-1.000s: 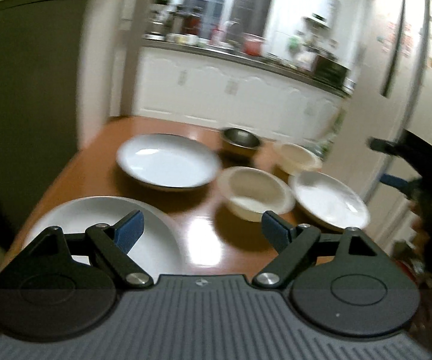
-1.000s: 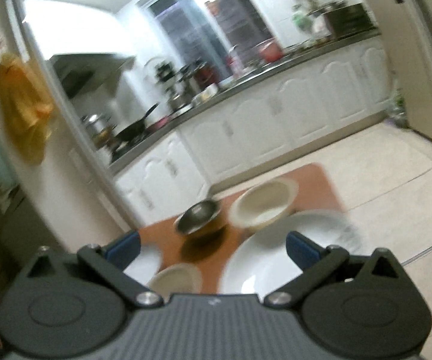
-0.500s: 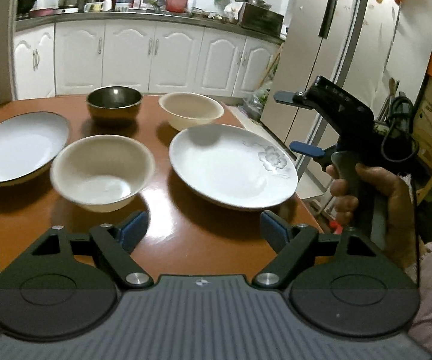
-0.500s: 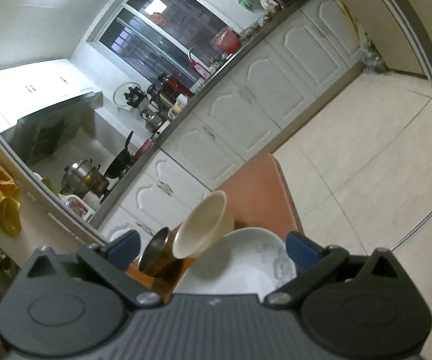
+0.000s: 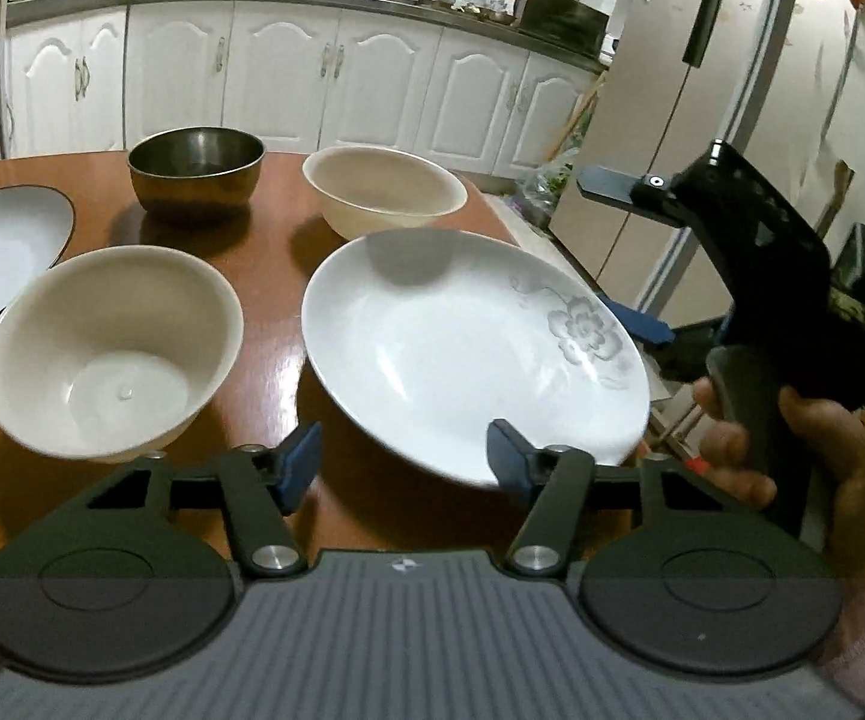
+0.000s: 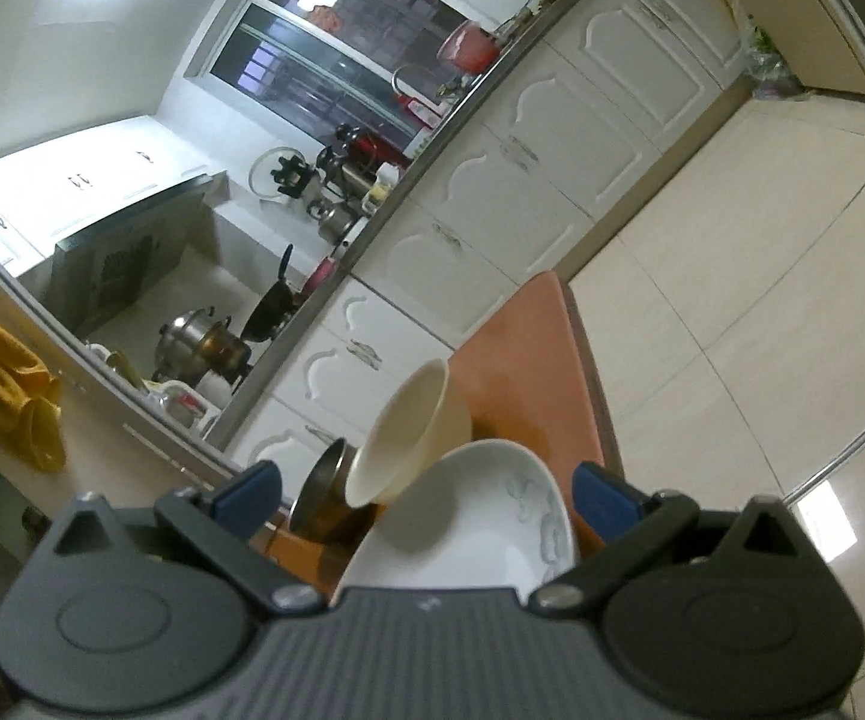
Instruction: Organize plates and bowls
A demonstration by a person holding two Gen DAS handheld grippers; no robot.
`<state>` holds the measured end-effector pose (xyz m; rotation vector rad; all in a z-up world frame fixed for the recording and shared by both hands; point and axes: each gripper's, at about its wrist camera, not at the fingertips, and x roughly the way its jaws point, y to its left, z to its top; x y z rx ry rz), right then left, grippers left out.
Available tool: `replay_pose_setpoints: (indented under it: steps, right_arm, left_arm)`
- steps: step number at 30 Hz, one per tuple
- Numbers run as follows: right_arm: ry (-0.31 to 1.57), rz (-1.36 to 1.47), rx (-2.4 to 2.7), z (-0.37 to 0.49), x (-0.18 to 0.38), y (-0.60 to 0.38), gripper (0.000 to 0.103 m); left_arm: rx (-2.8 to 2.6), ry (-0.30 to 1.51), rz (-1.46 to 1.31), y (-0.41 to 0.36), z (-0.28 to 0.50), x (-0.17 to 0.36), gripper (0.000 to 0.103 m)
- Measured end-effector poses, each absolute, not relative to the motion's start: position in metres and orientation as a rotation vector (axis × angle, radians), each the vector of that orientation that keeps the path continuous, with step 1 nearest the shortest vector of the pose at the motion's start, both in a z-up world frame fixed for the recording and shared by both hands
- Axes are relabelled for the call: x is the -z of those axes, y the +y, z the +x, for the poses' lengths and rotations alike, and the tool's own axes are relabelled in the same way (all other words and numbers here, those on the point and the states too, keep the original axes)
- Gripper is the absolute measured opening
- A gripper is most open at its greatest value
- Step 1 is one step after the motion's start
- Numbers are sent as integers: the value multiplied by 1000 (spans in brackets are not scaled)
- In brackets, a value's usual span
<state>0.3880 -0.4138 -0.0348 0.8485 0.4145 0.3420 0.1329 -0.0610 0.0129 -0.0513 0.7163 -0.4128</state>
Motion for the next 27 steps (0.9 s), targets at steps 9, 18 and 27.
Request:
replay_pose_setpoints:
  steps: [9, 18, 27]
  right_arm:
    - [415, 848, -352, 389, 37, -415, 103]
    - [416, 844, -326, 384, 36, -410, 103]
    - [429, 791, -267, 364, 30, -390, 103]
  left_arm:
    - [374, 694, -35, -79, 146, -7, 60]
    - [327, 673, -26, -90, 156, -1, 47]
    - [292, 682, -52, -85, 153, -2, 47]
